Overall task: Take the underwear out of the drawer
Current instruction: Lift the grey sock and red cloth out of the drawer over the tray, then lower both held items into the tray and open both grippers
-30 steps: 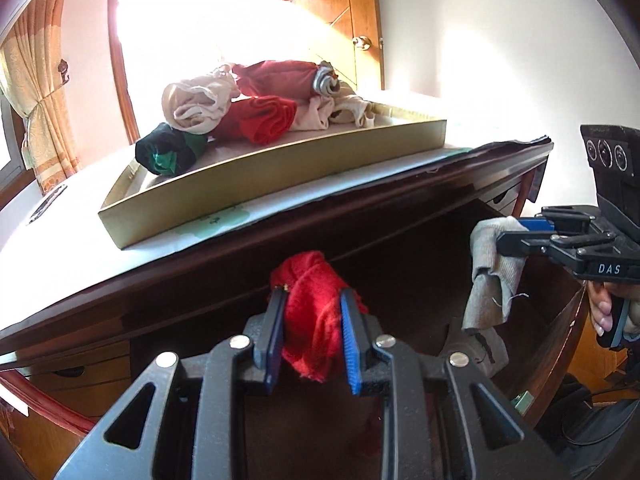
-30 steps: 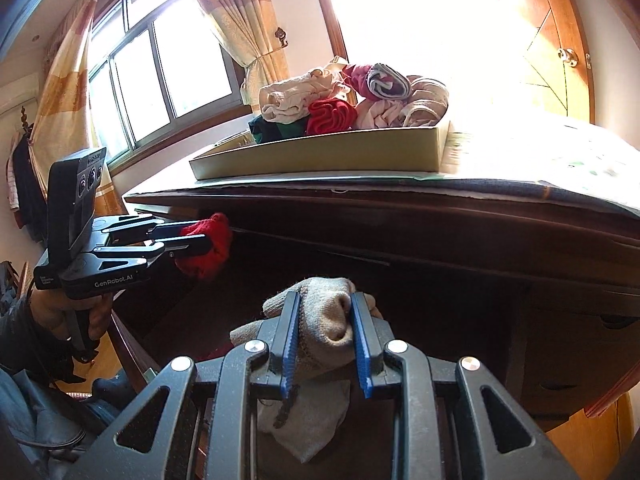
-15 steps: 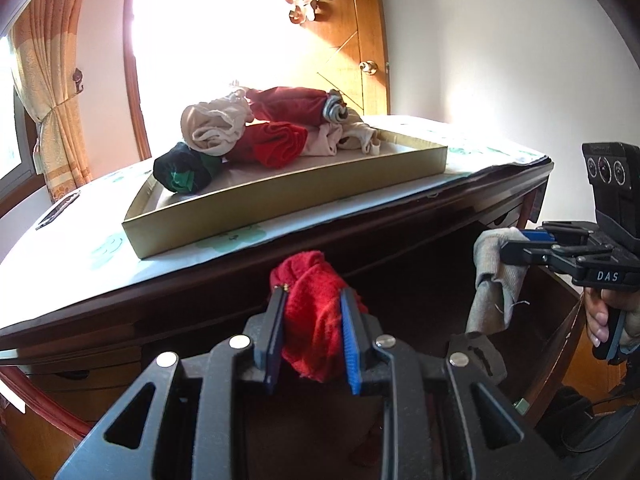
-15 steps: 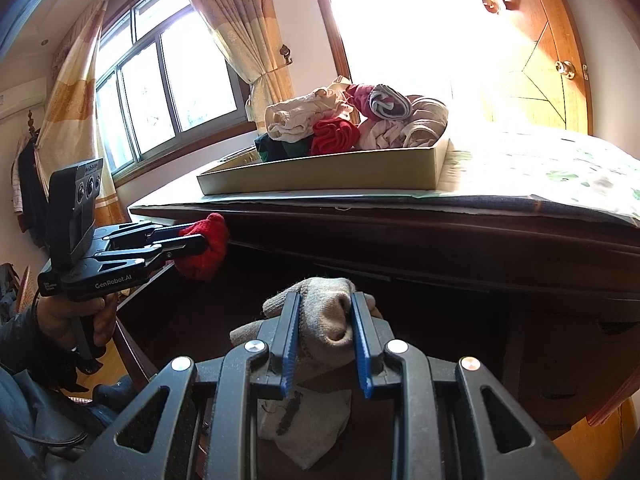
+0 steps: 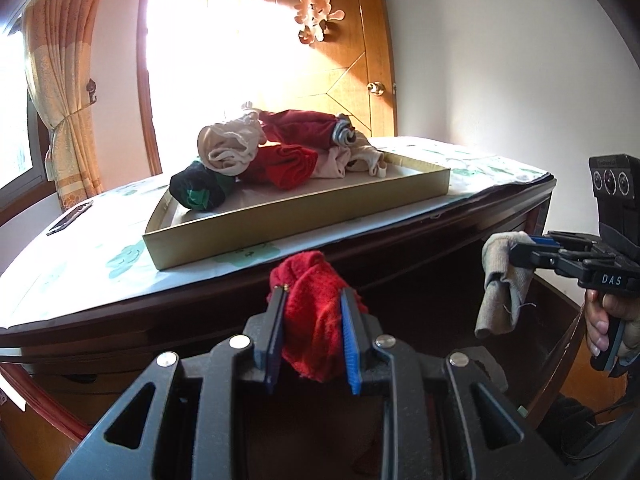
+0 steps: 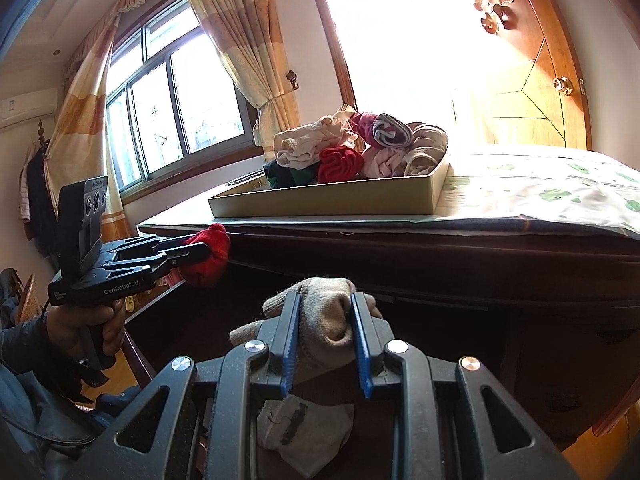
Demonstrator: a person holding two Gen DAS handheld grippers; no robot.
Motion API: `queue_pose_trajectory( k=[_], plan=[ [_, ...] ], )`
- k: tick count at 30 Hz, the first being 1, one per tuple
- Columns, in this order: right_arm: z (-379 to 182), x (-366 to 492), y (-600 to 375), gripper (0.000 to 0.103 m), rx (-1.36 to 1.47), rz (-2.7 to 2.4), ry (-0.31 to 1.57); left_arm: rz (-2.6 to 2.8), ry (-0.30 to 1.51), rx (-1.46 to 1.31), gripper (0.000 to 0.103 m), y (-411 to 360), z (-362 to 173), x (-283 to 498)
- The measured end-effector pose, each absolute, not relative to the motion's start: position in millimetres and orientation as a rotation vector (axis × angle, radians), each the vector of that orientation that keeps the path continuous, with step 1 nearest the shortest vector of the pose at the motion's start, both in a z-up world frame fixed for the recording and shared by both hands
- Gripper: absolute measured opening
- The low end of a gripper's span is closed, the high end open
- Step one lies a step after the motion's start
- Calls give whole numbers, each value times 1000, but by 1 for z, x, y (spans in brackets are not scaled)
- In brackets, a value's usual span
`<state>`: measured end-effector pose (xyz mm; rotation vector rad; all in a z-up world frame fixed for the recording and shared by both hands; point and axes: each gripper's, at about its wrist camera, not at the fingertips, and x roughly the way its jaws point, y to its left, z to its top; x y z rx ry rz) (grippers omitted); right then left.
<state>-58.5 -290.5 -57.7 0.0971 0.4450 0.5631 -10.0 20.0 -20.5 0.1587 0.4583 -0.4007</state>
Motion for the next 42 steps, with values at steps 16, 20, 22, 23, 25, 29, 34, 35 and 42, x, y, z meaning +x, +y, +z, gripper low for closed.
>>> queue_pose_trajectory(
  k=[16, 20, 22, 23, 25, 29, 34, 35, 42],
  plan=[
    [-51, -54, -296, 27, 113, 556, 453, -404, 457, 143, 24, 19, -10, -7],
    [-39, -53, -295, 27, 92, 557, 433, -404, 444, 153, 24, 17, -2, -5],
    [-32, -53, -294, 27, 82, 561, 419, -405, 438, 159, 24, 15, 1, -4],
    [-29, -52, -294, 27, 75, 563, 413, -405, 435, 161, 24, 15, 2, -4],
    [-23, -50, -293, 27, 67, 566, 402, -407, 430, 162, 24, 14, 5, -3],
    [-14, -45, -291, 27, 61, 573, 391, -414, 425, 158, 24, 13, 11, -1],
    [-4, -40, -287, 27, 37, 577, 374, -419, 412, 163, 24, 10, 21, 3],
    [-1, -39, -286, 27, 32, 578, 370, -423, 410, 161, 24, 10, 23, 4],
    [13, -32, -282, 27, 6, 581, 347, -432, 391, 184, 24, 1, 37, 11]
  ],
)
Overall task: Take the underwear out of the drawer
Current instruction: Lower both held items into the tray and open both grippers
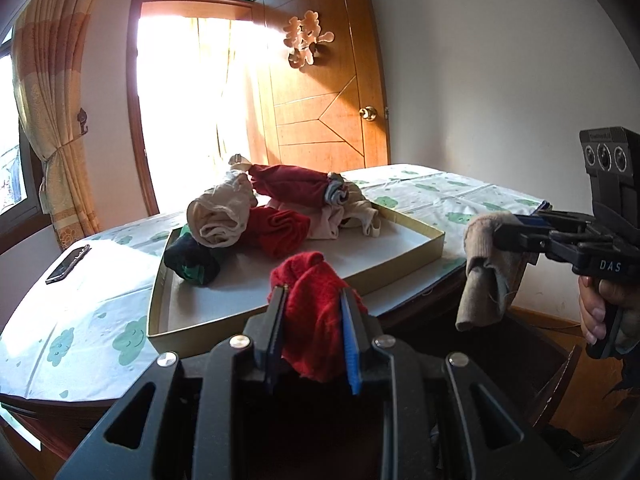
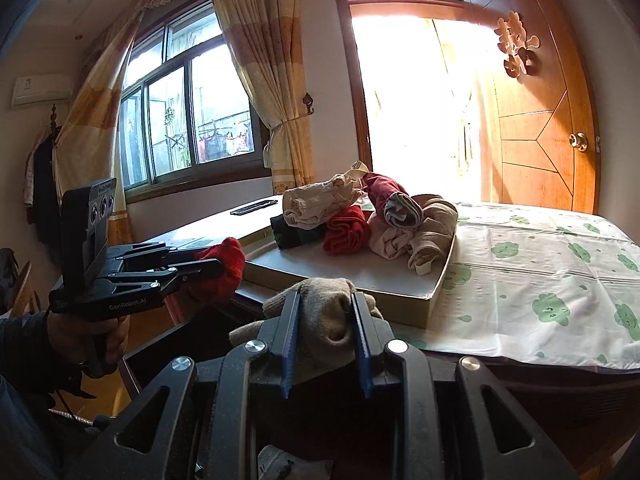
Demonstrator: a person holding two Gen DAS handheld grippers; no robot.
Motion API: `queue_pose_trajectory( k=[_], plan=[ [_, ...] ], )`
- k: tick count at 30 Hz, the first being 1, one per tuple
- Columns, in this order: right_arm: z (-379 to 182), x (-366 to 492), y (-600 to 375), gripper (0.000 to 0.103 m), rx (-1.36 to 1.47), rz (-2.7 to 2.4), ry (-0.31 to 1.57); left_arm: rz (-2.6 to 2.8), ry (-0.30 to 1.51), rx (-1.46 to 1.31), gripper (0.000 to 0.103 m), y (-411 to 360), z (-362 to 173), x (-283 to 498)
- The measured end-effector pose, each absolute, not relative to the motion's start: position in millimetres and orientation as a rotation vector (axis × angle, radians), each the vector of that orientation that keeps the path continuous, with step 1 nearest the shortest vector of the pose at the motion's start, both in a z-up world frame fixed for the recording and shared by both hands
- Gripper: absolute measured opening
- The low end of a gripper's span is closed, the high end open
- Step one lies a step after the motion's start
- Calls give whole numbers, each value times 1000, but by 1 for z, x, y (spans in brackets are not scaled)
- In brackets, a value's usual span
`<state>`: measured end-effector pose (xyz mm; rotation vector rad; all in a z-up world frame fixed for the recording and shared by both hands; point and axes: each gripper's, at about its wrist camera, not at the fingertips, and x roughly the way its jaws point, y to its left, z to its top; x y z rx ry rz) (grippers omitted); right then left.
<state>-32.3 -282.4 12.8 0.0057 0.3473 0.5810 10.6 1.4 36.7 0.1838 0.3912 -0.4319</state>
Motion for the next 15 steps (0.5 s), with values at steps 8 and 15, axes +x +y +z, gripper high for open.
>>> queue_pose_trajectory(
  k=[8, 15],
  plan=[
    [29, -15, -280, 27, -12, 579, 338, -438, 410, 203, 24, -9, 52, 26],
    [39, 2, -280, 27, -9, 563, 347, -447, 422, 222, 24, -19, 60, 39]
  ],
)
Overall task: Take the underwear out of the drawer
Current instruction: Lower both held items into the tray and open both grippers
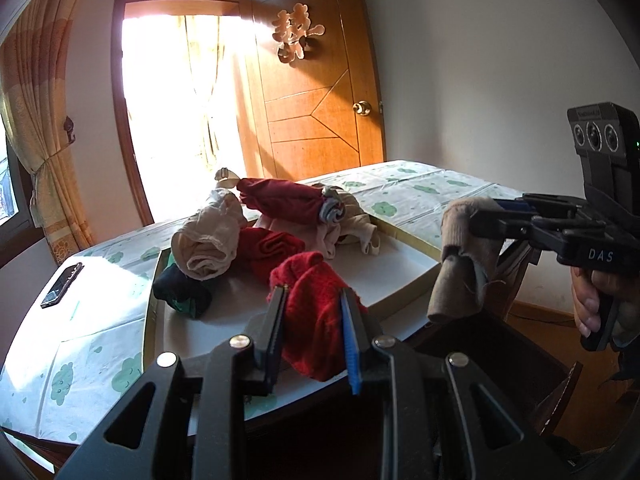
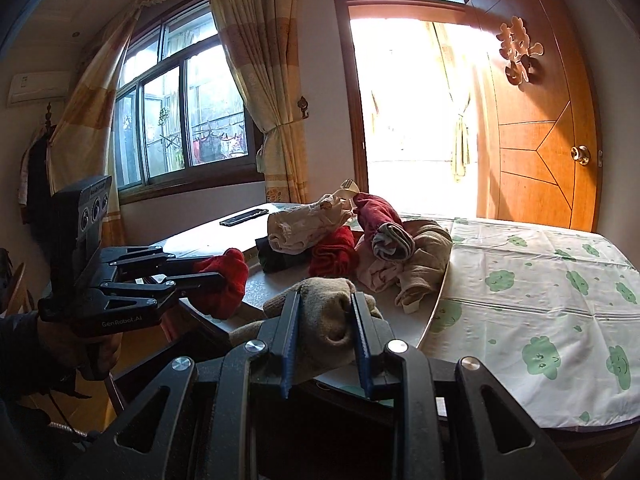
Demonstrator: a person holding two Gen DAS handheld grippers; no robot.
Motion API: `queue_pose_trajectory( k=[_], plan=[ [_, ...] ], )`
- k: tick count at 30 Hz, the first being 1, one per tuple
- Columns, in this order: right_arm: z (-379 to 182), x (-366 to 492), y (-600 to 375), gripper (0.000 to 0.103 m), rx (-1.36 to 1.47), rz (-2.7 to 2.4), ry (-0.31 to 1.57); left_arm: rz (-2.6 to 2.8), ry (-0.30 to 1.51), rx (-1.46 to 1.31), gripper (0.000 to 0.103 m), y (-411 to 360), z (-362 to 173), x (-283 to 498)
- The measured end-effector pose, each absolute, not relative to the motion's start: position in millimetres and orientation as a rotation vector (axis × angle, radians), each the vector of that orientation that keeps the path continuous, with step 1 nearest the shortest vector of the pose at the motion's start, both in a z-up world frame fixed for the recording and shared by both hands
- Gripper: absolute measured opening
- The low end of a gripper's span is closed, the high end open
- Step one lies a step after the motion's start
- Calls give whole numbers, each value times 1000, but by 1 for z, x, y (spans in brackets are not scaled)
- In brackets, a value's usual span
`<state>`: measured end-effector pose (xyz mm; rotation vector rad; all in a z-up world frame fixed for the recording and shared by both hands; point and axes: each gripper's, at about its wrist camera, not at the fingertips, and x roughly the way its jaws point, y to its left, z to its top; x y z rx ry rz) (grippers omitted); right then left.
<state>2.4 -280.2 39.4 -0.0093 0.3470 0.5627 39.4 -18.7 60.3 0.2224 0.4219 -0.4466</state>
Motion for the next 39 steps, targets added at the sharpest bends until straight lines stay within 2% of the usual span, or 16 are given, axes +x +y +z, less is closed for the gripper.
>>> queue_pose_trajectory(
  k=[25, 39],
  plan=[
    [54, 74, -285, 27, 58, 513, 419, -468, 489, 256, 24, -46, 78, 99],
    [41, 110, -283, 27, 131, 488, 499, -460, 592, 243, 24, -54, 65, 137]
  ],
)
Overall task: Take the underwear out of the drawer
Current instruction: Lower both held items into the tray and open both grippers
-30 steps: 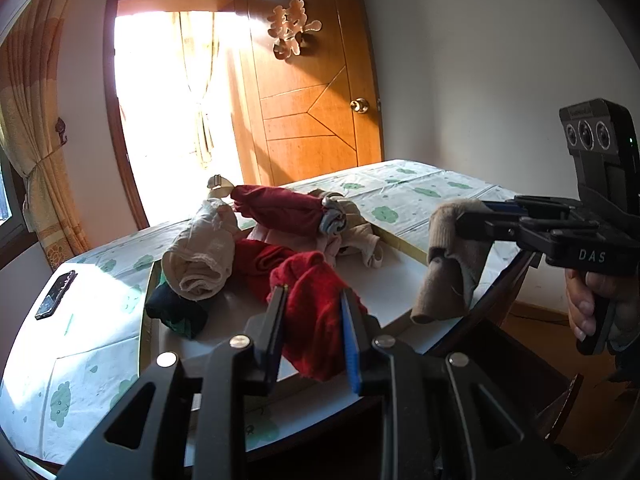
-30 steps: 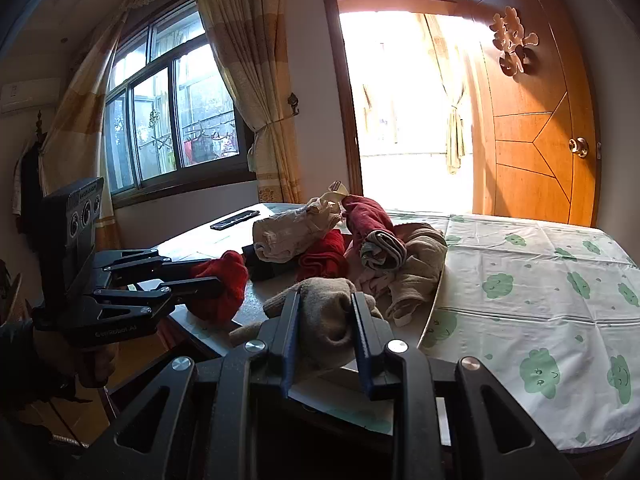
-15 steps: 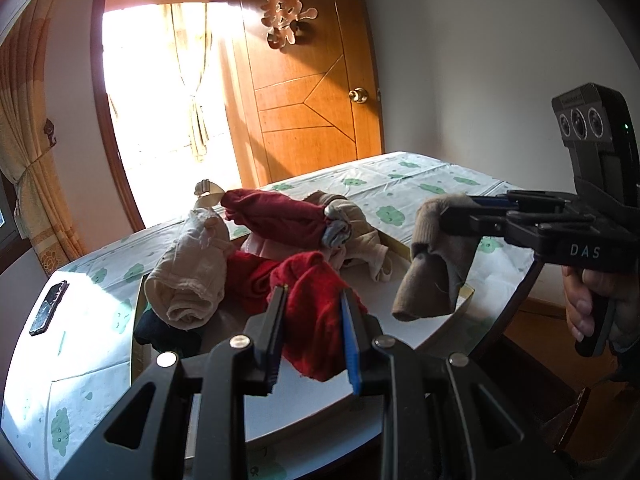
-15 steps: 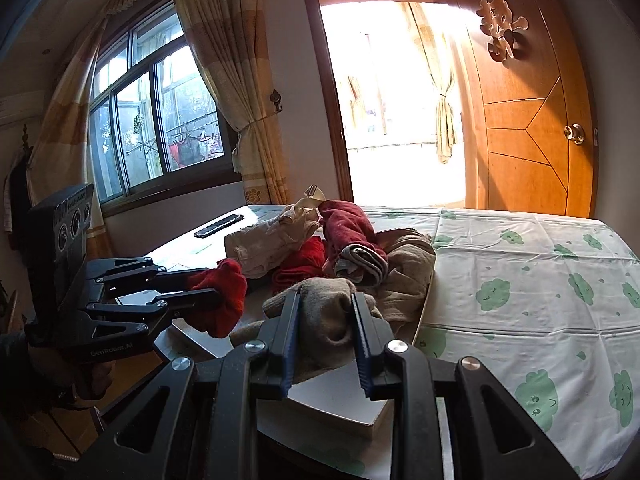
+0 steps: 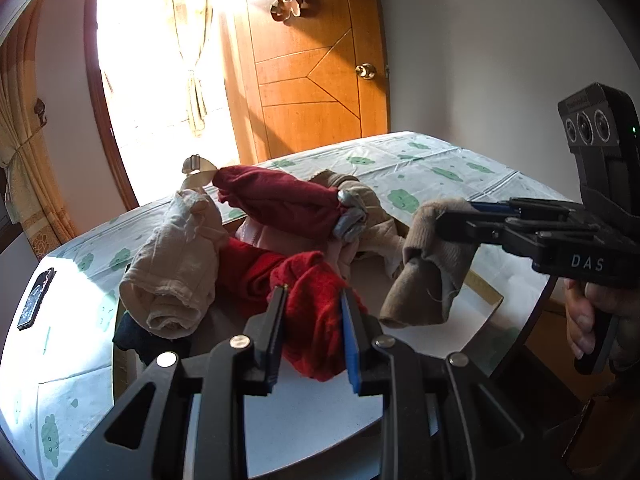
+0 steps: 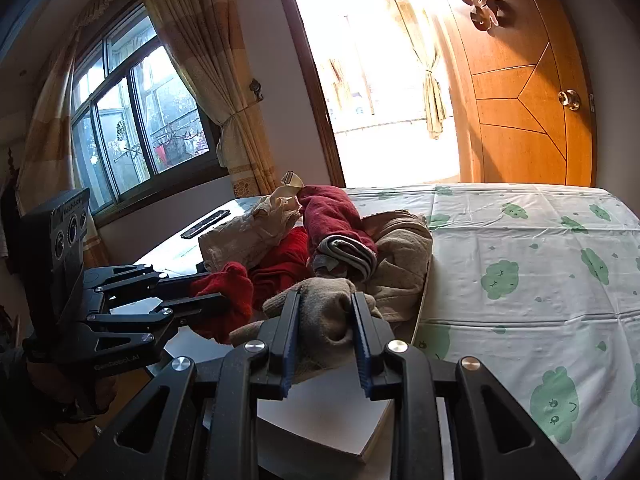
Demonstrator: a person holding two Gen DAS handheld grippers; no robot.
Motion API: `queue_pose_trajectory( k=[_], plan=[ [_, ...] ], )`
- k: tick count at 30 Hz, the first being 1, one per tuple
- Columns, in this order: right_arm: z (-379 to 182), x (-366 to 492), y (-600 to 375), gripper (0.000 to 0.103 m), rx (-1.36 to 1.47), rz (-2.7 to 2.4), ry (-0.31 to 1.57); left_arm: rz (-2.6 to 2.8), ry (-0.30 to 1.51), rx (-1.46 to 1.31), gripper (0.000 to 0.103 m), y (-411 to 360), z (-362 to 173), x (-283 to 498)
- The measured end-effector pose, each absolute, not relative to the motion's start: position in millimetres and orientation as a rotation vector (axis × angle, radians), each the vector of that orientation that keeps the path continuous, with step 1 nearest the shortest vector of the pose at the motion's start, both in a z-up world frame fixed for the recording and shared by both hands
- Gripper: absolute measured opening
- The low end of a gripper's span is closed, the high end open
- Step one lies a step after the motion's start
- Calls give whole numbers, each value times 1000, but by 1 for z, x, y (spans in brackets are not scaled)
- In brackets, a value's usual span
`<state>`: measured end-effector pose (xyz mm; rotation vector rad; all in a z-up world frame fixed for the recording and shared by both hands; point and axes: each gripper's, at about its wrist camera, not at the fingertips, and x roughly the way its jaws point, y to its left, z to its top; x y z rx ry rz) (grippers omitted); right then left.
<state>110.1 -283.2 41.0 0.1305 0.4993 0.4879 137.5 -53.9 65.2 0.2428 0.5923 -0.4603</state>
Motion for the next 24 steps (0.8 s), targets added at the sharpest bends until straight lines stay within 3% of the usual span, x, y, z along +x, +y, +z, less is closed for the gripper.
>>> queue_pose_trajectory(
  k=[24],
  plan=[
    [10, 140, -282, 28, 147, 447, 619, -466, 696, 248, 24, -66, 36, 159]
  ],
)
